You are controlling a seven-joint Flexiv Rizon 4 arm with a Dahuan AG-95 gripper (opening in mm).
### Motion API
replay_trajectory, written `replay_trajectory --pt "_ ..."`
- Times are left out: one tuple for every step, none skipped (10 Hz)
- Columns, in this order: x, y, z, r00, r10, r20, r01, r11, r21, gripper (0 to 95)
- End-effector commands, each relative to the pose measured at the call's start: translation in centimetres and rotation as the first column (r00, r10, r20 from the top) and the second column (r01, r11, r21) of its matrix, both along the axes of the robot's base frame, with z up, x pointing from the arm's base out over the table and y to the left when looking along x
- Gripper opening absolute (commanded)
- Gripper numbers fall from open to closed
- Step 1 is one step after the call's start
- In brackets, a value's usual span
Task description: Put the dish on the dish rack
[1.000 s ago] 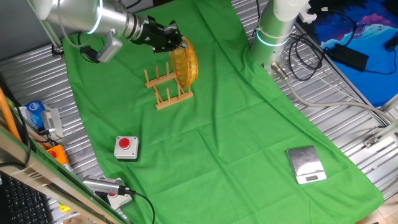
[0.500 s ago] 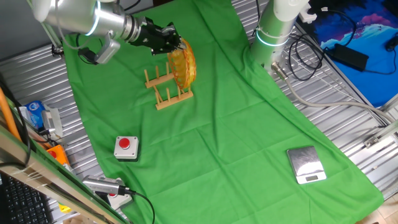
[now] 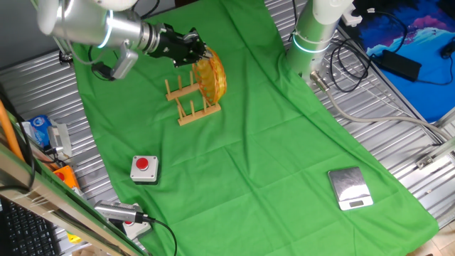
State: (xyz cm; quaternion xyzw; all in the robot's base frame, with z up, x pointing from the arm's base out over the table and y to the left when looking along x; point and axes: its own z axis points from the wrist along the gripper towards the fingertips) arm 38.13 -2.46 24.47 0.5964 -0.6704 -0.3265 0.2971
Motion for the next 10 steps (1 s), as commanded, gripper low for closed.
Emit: replay_trajectory --pt "0.00 0.02 -0.04 0.999 0.026 -0.025 -0.025 1.000 0.015 0.0" --pt "-0.04 0.01 -0.04 0.999 0.040 -0.025 -0.040 0.999 0.007 0.0" --pt "-0.05 -0.01 -0.04 0.999 0.047 -0.024 -0.047 0.999 0.001 0.0" --pt "-0.08 -0.06 -0.01 0.999 0.049 -0.024 -0.049 0.999 -0.001 0.0" --pt "-0.14 -0.09 0.00 0.998 0.050 -0.024 -0.050 0.999 0.000 0.0" --pt "-0.19 -0.10 -0.03 0.998 0.052 -0.025 -0.052 0.999 0.000 0.0" --pt "-0.19 -0.10 -0.04 0.998 0.057 -0.025 -0.057 0.998 -0.007 0.0" --pt "-0.19 -0.10 -0.06 0.998 0.057 -0.026 -0.057 0.998 -0.013 0.0" --pt "-0.19 -0.10 -0.08 0.998 0.058 -0.026 -0.058 0.998 -0.013 0.0" --pt "-0.19 -0.11 -0.10 0.998 0.057 -0.027 -0.058 0.998 -0.013 0.0"
